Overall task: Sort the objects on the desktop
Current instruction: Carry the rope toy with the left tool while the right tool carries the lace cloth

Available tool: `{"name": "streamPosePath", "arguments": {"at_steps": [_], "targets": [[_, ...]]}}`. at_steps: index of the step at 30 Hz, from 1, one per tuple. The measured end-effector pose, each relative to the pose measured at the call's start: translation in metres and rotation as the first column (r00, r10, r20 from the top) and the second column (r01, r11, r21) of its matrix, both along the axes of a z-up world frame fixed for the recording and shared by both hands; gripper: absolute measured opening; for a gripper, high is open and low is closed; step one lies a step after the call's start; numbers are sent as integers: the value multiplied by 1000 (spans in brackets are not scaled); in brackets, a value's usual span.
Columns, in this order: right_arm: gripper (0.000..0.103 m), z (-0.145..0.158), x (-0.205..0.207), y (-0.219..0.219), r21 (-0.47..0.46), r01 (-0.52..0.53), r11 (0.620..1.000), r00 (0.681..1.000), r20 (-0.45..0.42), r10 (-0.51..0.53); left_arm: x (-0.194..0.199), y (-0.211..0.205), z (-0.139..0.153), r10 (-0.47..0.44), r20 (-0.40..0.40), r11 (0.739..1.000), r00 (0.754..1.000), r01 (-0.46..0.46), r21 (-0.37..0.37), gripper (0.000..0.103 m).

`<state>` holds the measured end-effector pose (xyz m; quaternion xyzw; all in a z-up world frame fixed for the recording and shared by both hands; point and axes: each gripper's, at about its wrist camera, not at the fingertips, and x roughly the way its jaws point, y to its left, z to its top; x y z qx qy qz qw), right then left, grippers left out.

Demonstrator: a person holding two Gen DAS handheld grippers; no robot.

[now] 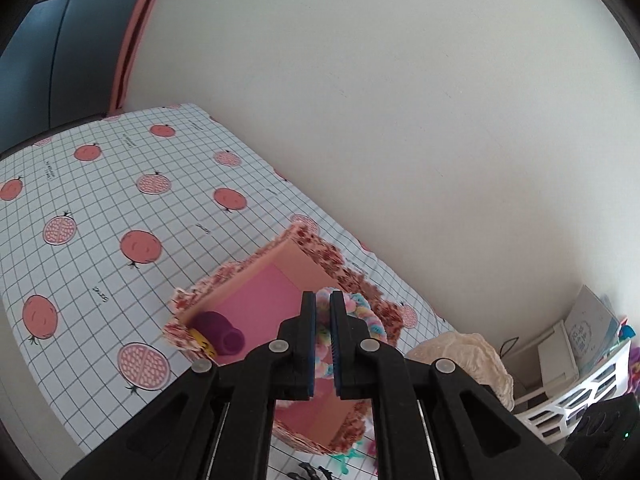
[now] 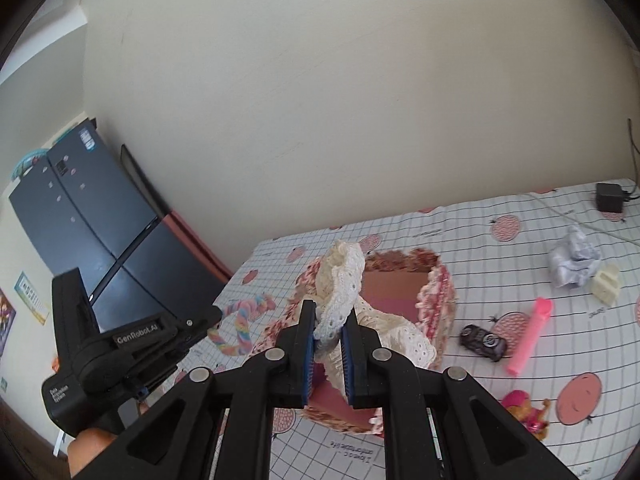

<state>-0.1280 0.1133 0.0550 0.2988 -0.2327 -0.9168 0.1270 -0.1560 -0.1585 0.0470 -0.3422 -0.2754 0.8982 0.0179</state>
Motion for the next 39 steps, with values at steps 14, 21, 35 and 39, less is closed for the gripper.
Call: {"name": "streamPosePath", "arguments": {"at_steps": [14, 21, 35, 39], "targets": [[13, -57, -36, -23, 3, -17, 1000, 993, 113, 16, -21, -21, -37, 40, 96, 999, 995, -38, -22, 6], [13, -82, -48, -23, 5, -5, 1000, 982, 186, 4, -39, -3, -68, 0, 188, 999, 982, 6, -34, 6], [13, -114, -59, -23, 9, 9, 1000, 964, 266, -11, -52, 18, -98, -19, 287, 996, 958, 42, -73, 6], [13, -116, -58, -22, 15, 10, 1000, 963, 271, -14, -54, 20, -104, -21, 306, 996, 952, 47, -76, 6]]}}
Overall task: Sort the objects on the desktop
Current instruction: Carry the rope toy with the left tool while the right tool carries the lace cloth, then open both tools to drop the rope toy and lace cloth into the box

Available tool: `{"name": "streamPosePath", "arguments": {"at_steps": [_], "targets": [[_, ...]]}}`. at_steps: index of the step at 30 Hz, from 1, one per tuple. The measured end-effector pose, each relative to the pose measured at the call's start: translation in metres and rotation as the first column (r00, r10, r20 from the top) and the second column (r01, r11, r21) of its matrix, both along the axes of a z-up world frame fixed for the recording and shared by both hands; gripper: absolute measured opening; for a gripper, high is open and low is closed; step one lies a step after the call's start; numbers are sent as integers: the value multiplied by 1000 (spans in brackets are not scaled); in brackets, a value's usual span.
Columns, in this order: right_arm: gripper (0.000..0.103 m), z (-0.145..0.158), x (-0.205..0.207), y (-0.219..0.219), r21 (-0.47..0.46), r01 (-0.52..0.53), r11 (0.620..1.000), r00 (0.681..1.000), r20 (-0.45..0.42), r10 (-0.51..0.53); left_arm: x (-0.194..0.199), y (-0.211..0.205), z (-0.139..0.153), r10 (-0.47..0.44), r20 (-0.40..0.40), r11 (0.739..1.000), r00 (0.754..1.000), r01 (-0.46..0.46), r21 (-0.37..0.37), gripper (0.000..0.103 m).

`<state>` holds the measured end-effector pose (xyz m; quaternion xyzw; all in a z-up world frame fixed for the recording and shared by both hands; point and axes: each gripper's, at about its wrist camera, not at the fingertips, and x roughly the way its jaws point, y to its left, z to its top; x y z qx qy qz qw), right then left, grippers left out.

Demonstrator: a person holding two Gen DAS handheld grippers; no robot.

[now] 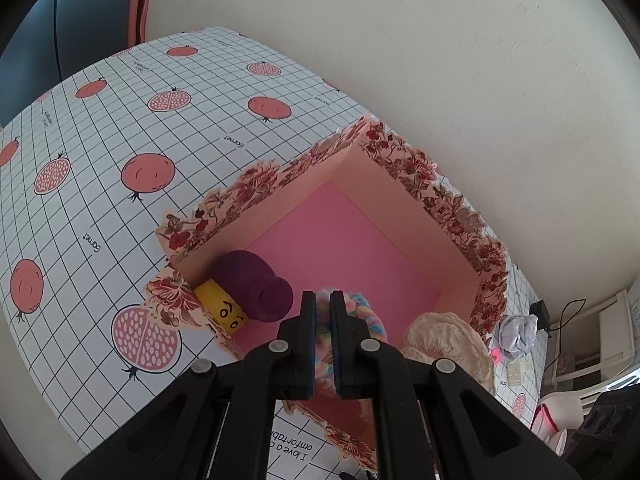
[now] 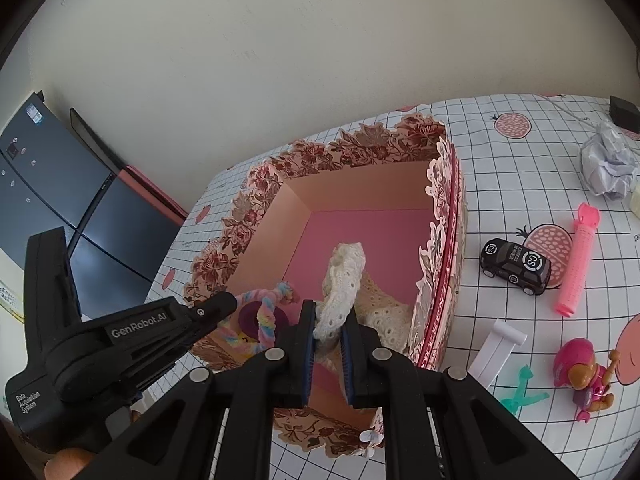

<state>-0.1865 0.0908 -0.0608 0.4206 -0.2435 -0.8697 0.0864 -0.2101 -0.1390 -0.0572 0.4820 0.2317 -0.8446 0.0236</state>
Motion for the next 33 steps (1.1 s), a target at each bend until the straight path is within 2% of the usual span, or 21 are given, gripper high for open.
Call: {"name": "streamPosePath", "arguments": {"at_steps": [12, 15, 18, 29, 30, 33], "targets": [[17, 0, -2, 0, 1, 5, 1000, 1000, 14, -5, -1, 1, -4, -3, 21, 1000, 1000, 4, -2, 6], [22, 1, -2, -2, 2, -5, 1000, 1000, 14, 5, 0, 0, -4, -1, 24, 1000, 1000, 1, 6, 6], [36, 6, -1, -4, 9, -8, 1000, 1000, 1, 8, 0, -2, -3, 3, 26, 1000, 1000, -3, 8, 7], [37, 14, 1, -10, 33, -22, 999, 1000, -20, 23, 0, -3, 0, -2, 21, 1000, 1000, 2, 7, 8], [37, 14, 2, -10, 37, -22, 999, 1000, -20, 23, 0, -2, 0, -3, 21, 1000, 1000, 2, 7, 9], [37, 16, 2, -11, 45, -18, 999, 1000, -21, 19, 0, -2, 1, 0, 17, 1000, 1000, 0, 12, 30]]}}
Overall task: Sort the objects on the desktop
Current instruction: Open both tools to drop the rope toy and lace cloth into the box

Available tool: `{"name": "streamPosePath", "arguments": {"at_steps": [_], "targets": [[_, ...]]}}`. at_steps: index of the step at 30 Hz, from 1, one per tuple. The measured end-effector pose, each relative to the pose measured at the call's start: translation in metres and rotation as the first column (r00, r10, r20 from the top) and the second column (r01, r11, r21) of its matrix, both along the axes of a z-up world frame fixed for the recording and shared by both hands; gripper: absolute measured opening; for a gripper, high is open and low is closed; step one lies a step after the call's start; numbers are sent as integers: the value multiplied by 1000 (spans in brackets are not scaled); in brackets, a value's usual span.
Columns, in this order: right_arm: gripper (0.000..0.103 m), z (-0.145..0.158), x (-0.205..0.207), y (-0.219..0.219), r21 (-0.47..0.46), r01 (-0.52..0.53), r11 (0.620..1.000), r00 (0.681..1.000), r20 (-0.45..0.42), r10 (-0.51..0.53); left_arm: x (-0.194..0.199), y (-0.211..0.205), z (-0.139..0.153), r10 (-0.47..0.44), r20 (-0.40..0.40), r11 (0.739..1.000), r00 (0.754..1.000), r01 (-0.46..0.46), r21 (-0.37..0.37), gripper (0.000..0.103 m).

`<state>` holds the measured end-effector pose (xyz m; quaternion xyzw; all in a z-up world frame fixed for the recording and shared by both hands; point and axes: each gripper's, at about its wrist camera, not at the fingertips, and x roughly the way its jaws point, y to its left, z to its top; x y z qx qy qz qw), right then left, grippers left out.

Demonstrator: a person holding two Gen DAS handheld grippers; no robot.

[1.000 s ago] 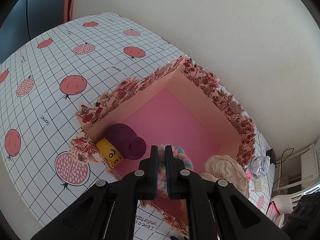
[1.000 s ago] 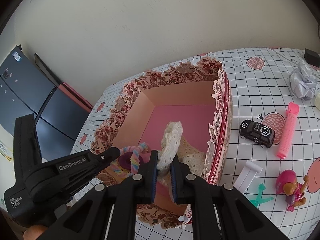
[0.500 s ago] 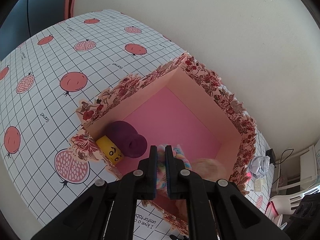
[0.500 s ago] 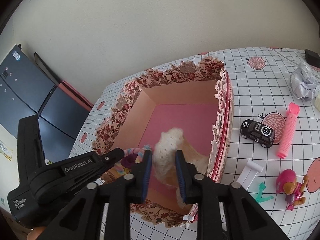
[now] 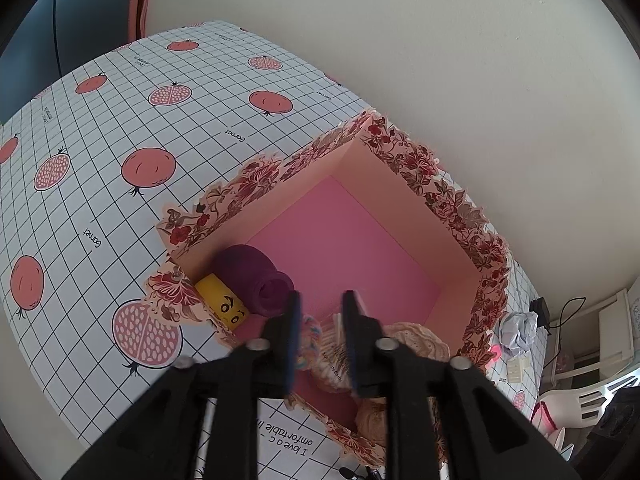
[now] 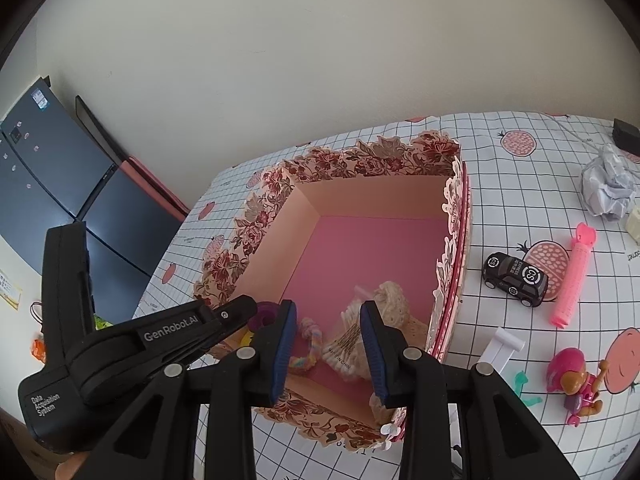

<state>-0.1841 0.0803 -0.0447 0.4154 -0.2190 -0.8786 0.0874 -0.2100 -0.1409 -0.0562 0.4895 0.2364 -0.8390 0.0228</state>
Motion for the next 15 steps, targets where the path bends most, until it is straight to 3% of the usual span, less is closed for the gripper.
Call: {"name": "streamPosePath", "arguments": {"at_steps": [3, 8, 10, 15], "targets": [[47, 3, 1, 1, 3, 3, 1000, 1000, -6, -3, 1, 0, 4, 2, -9, 1000, 1000, -2, -5, 42], [47, 7, 3, 4, 9, 11, 1000, 1000, -14, -11, 2, 1, 8, 0, -24, 1000, 1000, 0, 1, 52], [53, 9, 4, 5, 9, 15, 1000, 1000, -17, -14, 4, 0, 11, 5, -29, 1000, 1000, -6, -7, 61], [66, 16, 8, 8, 6, 19, 1000, 999, -35, -19, 8, -3, 17, 22, -45, 1000, 999, -23, -7, 70]]}}
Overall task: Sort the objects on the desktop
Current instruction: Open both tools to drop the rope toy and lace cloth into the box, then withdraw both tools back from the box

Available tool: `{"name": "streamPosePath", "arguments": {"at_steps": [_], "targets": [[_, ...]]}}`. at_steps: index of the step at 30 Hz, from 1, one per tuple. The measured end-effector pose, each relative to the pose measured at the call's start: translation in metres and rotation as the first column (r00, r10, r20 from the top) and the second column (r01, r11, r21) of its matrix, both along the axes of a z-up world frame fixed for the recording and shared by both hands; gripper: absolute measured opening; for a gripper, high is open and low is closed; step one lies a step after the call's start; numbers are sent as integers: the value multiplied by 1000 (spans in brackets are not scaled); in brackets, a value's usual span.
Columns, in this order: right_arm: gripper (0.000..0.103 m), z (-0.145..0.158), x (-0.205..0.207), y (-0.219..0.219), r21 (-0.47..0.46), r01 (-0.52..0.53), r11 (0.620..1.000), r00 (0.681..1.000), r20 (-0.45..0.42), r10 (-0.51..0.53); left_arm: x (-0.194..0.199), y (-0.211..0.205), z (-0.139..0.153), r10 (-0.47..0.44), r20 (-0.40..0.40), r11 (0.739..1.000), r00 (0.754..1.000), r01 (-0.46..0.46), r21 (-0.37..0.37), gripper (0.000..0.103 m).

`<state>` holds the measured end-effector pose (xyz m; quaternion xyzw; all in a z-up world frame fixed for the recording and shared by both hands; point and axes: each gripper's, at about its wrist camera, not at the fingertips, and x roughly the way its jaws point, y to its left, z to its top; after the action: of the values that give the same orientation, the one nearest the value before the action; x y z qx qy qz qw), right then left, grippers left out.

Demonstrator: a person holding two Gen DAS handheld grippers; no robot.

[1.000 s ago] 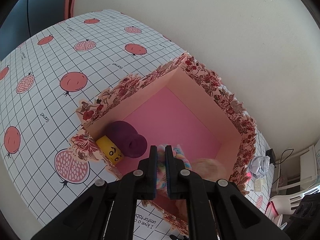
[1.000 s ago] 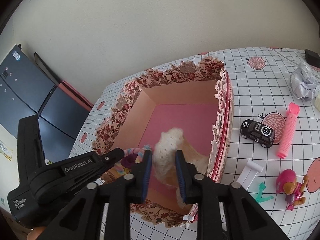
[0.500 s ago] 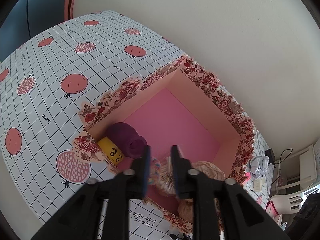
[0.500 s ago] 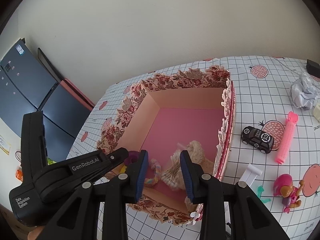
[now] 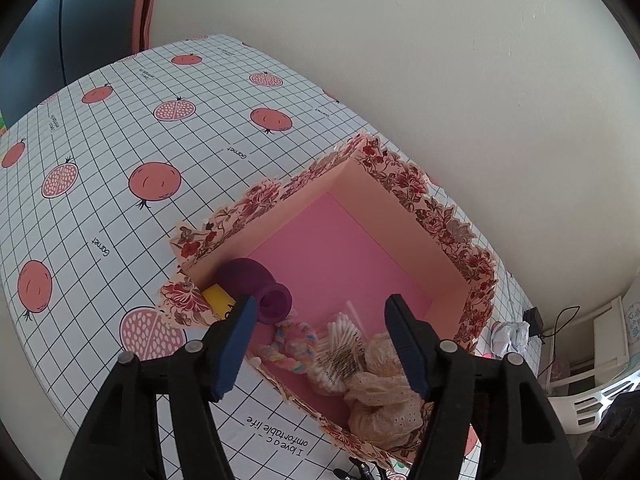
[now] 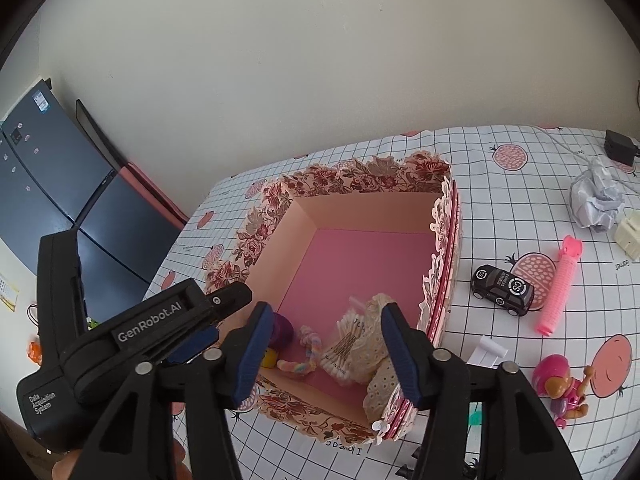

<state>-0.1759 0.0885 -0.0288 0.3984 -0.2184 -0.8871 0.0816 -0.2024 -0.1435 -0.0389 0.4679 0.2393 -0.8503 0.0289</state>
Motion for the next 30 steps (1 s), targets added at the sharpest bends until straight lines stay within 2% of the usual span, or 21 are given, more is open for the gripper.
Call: {"name": "streamPosePath", "arguments": {"at_steps": [6, 8, 9, 14, 16, 18, 22, 30], "targets": [[72, 7, 5, 7, -3, 9, 1000, 1000, -9, -9, 5, 0, 10, 16, -19, 1000, 1000, -17, -10, 74], [76, 9, 6, 11, -8, 16, 1000, 1000, -11, -16, 7, 1, 13, 22, -24, 1000, 999, -22, -16, 77], [78, 10, 7, 12, -8, 18, 1000, 1000, -11, -18, 7, 2, 15, 21, -26, 999, 999, -21, -25, 82], [87, 13, 10, 22, 2, 42, 999, 999, 2, -42, 12, 6, 23, 32, -43, 998, 999, -34, -53, 85], [88, 14, 11, 27, -2, 46, 999, 999, 4, -46, 14, 9, 25, 34, -47, 997, 998, -37, -61, 91], [92, 16, 13, 31, -1, 48, 999, 999, 5, -48, 15, 13, 27, 30, -52, 997, 998, -34, -74, 92], [100, 21, 17, 40, 2, 50, 999, 999, -4, -50, 18, 24, 33, 15, -66, 996, 998, -21, -85, 102], [103, 35, 31, 66, -13, 85, 996, 996, -28, -85, 28, 48, 52, -18, -119, 996, 993, 7, -90, 103]]}}
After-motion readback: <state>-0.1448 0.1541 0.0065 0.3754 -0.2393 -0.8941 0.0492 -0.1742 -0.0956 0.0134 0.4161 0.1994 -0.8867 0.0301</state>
